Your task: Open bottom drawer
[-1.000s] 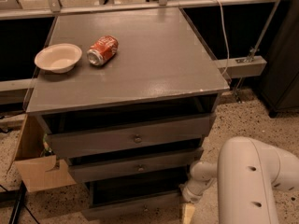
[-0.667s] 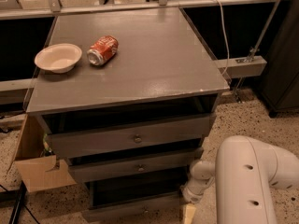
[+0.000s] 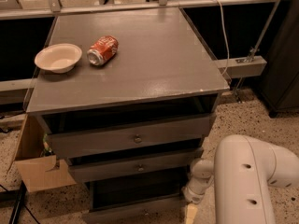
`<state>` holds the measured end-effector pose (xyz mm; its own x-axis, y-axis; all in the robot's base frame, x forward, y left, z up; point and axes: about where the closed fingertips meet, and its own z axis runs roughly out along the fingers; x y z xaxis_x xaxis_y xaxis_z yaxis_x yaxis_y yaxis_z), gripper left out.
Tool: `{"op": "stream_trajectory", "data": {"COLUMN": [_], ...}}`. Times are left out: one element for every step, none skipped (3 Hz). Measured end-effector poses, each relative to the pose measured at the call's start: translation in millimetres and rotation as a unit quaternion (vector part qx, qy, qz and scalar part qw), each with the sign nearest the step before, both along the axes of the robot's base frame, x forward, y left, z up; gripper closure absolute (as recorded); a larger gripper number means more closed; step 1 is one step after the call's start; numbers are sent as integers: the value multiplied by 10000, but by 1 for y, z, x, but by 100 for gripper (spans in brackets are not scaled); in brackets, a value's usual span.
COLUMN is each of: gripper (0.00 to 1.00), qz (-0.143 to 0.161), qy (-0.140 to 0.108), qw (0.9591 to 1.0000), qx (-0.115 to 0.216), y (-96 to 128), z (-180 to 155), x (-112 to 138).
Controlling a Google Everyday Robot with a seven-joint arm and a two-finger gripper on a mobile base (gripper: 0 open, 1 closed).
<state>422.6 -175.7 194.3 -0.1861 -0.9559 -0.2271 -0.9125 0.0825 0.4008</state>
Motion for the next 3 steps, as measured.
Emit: {"op": "stream_trajectory", "data": {"gripper": [0, 0, 0], "qz": [-42, -160, -160], "qy": [143, 520, 520], "qw": [9999, 9985, 9985], "qx": [-15, -105, -105], "y": [-4, -14, -14], "z": [5, 18, 18], "x": [-10, -38, -38]}}
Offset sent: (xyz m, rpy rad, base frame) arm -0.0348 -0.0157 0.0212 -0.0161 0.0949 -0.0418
